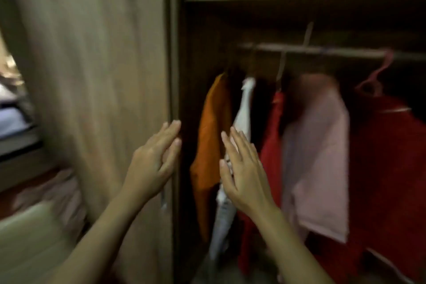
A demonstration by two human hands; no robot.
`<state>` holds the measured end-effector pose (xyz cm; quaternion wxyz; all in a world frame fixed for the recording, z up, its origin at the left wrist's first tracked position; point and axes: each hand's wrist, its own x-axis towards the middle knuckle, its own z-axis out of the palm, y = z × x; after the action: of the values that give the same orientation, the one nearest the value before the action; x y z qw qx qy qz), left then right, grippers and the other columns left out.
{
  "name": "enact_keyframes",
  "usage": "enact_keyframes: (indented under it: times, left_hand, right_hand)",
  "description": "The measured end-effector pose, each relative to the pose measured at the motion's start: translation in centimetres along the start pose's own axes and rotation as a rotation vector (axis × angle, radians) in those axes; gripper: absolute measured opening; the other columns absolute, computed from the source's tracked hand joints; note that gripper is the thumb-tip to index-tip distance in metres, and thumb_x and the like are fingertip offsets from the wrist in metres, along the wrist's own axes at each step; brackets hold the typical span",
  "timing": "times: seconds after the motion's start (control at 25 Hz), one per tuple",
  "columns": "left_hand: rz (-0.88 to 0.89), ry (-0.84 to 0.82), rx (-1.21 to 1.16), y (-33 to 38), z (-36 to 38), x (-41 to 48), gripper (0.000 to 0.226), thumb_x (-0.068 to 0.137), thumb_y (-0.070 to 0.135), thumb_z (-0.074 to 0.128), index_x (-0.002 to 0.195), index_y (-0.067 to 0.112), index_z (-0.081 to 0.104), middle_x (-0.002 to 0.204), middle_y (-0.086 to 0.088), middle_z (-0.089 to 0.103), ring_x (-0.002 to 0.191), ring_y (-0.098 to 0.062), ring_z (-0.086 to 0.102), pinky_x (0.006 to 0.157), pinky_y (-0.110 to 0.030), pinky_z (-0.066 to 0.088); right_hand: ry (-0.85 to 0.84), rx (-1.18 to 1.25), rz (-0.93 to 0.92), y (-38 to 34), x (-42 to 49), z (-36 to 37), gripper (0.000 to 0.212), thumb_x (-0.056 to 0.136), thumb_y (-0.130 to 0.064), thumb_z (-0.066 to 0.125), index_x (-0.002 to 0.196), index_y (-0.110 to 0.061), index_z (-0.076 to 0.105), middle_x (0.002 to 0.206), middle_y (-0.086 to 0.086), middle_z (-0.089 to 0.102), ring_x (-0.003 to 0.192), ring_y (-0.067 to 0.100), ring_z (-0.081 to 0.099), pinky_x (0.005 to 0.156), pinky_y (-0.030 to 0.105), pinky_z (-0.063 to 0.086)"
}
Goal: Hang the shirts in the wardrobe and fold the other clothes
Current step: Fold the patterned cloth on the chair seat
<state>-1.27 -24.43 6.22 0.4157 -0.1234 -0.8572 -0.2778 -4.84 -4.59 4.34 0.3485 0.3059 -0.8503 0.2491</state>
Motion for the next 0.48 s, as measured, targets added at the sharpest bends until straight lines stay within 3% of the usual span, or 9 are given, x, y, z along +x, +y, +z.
enact_keyframes:
  times: [0.16, 0.32, 0.48]
  left_hand:
    - [-0.479, -0.149, 0.097, -8.7, -6.1, -18.0, 0.044, 0.087, 0.023, 0.057, 0.126, 0.005, 0.057, 0.127, -0.013, 0.059, 0.113, -0.033, 0.059, 0.092, -0.018, 0.035]
    - [-0.864, -0.289, 0.226, -14.5, -11.7, -33.6, 0.046, 0.094, 0.028, 0.053, 0.135, 0.009, 0.049, 0.137, -0.011, 0.052, 0.125, -0.026, 0.051, 0.099, -0.026, 0.036]
    - [-1.175, -0.399, 0.268, -17.0, -13.8, -47.0, 0.043, 0.095, 0.019, 0.051, 0.136, 0.008, 0.046, 0.128, -0.017, 0.059, 0.104, -0.03, 0.061, 0.082, -0.033, 0.044]
  right_hand:
    - [-0.337, 0.149, -0.06, -10.1, -10.5, 12.8, 0.058, 0.091, -0.036, 0.037, 0.145, -0.017, 0.027, 0.154, 0.003, 0.024, 0.142, 0.014, 0.015, 0.114, 0.031, 0.011]
    - [-0.614, 0.245, -0.119, -18.8, -20.0, 22.6, 0.056, 0.091, -0.035, 0.037, 0.143, -0.015, 0.034, 0.151, 0.005, 0.031, 0.139, 0.016, 0.022, 0.11, 0.032, 0.014]
    - [-0.887, 0.306, -0.18, -23.5, -30.3, 29.2, 0.057, 0.093, -0.036, 0.034, 0.144, -0.011, 0.031, 0.152, 0.01, 0.027, 0.141, 0.023, 0.023, 0.113, 0.04, 0.021]
